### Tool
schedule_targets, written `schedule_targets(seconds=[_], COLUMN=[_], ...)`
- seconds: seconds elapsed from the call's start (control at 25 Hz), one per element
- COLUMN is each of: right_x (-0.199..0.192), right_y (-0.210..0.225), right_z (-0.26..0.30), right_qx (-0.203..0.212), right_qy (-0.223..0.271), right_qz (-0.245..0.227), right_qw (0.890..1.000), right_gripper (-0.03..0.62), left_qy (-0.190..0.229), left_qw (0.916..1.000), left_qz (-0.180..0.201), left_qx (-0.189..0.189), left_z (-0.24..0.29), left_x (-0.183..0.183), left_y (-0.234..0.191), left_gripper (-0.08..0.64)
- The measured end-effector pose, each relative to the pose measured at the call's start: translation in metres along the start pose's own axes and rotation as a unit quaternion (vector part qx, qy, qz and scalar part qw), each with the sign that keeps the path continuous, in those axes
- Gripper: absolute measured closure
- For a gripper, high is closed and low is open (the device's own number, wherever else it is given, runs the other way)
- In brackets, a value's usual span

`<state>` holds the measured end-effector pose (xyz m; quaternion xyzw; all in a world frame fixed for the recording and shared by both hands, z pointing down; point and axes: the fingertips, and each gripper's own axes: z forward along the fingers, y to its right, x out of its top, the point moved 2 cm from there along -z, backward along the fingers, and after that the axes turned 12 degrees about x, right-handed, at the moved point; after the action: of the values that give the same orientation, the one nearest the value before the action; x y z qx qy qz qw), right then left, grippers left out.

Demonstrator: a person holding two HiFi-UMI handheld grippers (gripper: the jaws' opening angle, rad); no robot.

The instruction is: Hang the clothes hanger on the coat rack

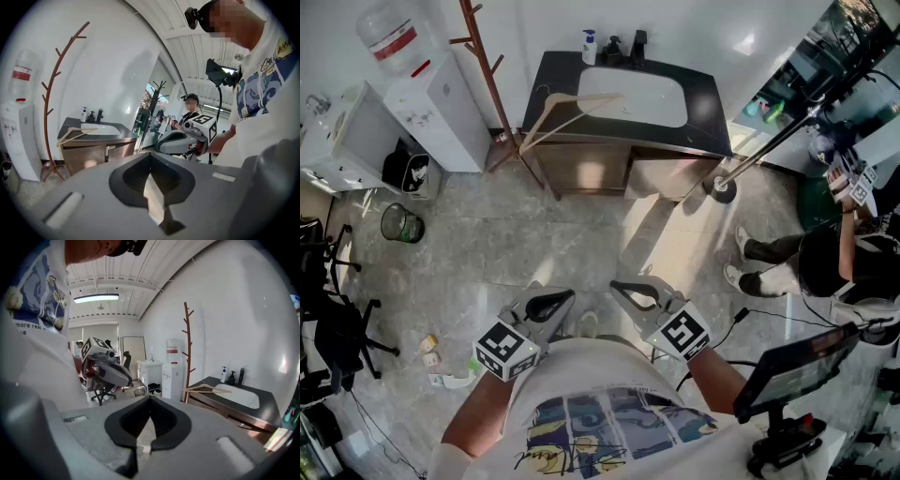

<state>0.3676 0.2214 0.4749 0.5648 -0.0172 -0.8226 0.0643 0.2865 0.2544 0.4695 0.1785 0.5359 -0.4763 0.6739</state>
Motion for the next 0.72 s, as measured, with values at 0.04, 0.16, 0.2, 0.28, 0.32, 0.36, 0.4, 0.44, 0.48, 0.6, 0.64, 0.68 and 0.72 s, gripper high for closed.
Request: schedule_targets(seconds=[0.04, 0.16, 0.2, 0.28, 0.32, 0.36, 0.4, 0.44, 0.48, 0.6, 0.64, 0.68, 0.72], right_x=[0.000, -0.001, 0.000, -0.001, -0.002, -0.003, -0.002, -0.002, -0.002, -0.003, -0.003, -0.002, 0.000], right_y=[0.001, 0.004, 0.005, 0.006, 0.007, 0.007, 0.007, 0.007, 0.007, 0.013, 0.016, 0.020, 0.024], right_z=[-0.001, -0.003, -0.004, -0.005, -0.005, -0.004, -0.004, -0.002, 0.000, 0.010, 0.014, 0.018, 0.023], right_qx=[0.000, 0.001, 0.001, 0.003, 0.004, 0.005, 0.007, 0.009, 0.011, 0.006, 0.000, -0.006, -0.010], right_qy=[0.000, -0.002, -0.004, -0.004, -0.002, 0.000, 0.000, -0.001, -0.002, -0.016, -0.019, -0.019, -0.018], right_qz=[0.000, -0.003, -0.005, -0.006, -0.004, -0.002, -0.001, -0.001, -0.001, -0.004, -0.004, -0.003, 0.000], right_qw=[1.000, 1.000, 1.000, 1.000, 1.000, 1.000, 1.000, 1.000, 1.000, 1.000, 1.000, 1.000, 1.000], right_gripper=[0.592, 0.591, 0.592, 0.592, 0.592, 0.591, 0.592, 0.591, 0.592, 0.591, 0.591, 0.591, 0.591], left_qy=[0.000, 0.000, 0.000, 0.001, 0.002, 0.002, 0.002, 0.002, 0.002, -0.001, -0.004, -0.006, -0.007], left_qw=[1.0000, 1.0000, 1.0000, 1.0000, 1.0000, 0.9999, 0.9999, 0.9999, 0.9999, 0.9998, 0.9998, 0.9998, 0.9998], left_qz=[0.001, 0.002, 0.003, 0.005, 0.005, 0.005, 0.004, 0.003, 0.001, -0.009, -0.012, -0.013, -0.013], left_qx=[0.000, 0.002, 0.003, 0.006, 0.007, 0.009, 0.011, 0.012, 0.014, 0.015, 0.014, 0.012, 0.011], left_z=[0.001, 0.003, 0.004, 0.004, 0.004, 0.004, 0.004, 0.003, 0.002, -0.001, -0.001, -0.001, 0.000], left_x=[0.000, 0.002, 0.002, 0.003, 0.003, 0.003, 0.003, 0.003, 0.003, 0.000, -0.001, -0.002, -0.001], left_y=[0.000, 0.001, 0.001, 0.002, 0.002, 0.002, 0.001, 0.000, -0.002, -0.011, -0.015, -0.021, -0.027], left_gripper=[0.557, 0.557, 0.557, 0.557, 0.557, 0.557, 0.557, 0.557, 0.557, 0.557, 0.557, 0.557, 0.557])
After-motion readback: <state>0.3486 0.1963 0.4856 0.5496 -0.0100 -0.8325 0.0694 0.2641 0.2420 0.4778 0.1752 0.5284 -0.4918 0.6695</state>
